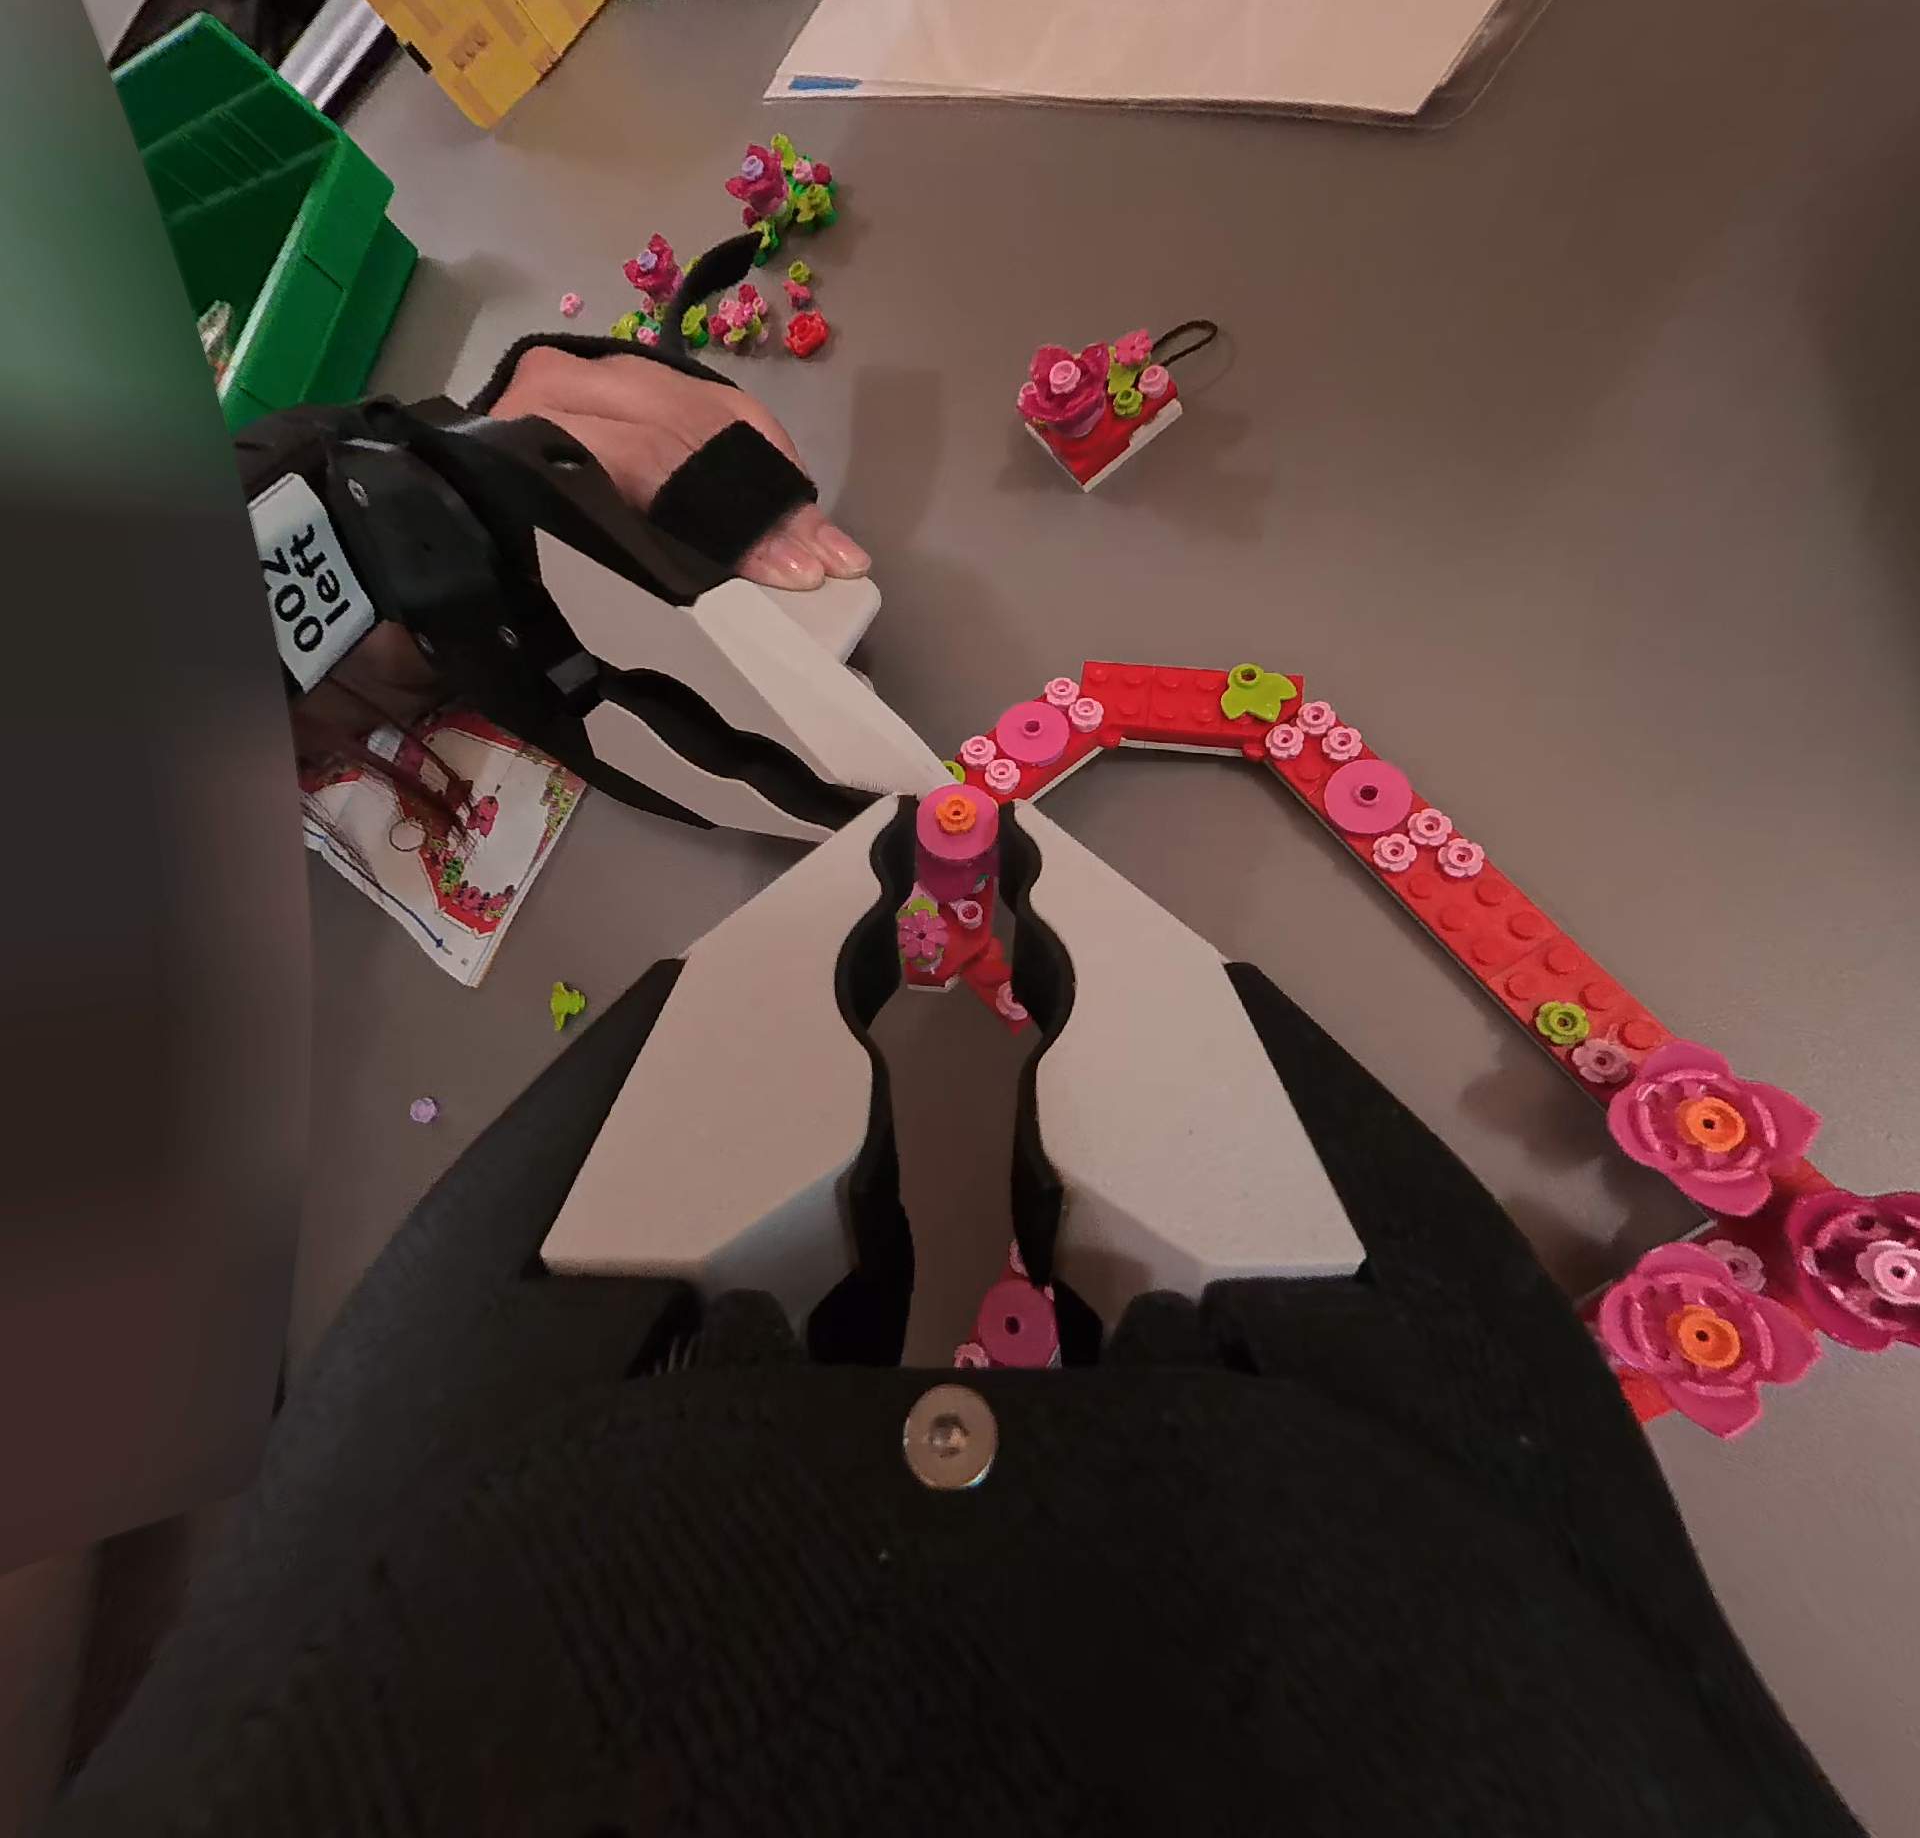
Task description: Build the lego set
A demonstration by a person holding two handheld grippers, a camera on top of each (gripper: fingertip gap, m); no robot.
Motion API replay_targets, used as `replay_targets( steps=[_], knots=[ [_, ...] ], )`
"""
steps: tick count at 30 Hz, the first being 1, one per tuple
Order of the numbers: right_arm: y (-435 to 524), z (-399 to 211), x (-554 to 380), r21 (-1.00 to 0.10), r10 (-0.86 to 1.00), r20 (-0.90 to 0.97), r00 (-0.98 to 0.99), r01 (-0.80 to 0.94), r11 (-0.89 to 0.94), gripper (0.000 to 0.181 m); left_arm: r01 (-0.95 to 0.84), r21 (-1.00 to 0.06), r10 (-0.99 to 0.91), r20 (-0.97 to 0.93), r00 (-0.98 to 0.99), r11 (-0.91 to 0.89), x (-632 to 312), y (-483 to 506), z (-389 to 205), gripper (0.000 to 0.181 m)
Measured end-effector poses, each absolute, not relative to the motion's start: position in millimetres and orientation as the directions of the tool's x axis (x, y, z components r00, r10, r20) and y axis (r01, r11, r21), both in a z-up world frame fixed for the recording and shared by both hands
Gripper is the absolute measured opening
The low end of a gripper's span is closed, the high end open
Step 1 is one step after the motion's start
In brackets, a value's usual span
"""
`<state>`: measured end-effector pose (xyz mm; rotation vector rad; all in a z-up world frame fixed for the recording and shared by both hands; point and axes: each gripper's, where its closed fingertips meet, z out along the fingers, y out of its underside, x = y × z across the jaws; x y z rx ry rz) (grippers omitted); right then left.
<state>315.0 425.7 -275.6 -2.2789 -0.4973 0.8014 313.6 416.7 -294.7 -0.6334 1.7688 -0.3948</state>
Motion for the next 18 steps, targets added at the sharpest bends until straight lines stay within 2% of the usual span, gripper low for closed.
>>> replay_targets(
  steps=[10,18],
  knots=[
    [420.0,-286.3,316.5,-0.733,0.609,-0.345,0.714,0.201,-0.65,0.014,-0.238,-0.524,-0.572,-0.786,-0.236,0.818,313.9,415.0,-304.8,0.012],
    [414.8,-294.6,317.2,-0.758,0.645,-0.286,0.709,0.245,-0.605,0.014,-0.248,-0.445,-0.502,-0.823,-0.264,0.86,314.4,413.0,-312.1,0.012]
  ],
)
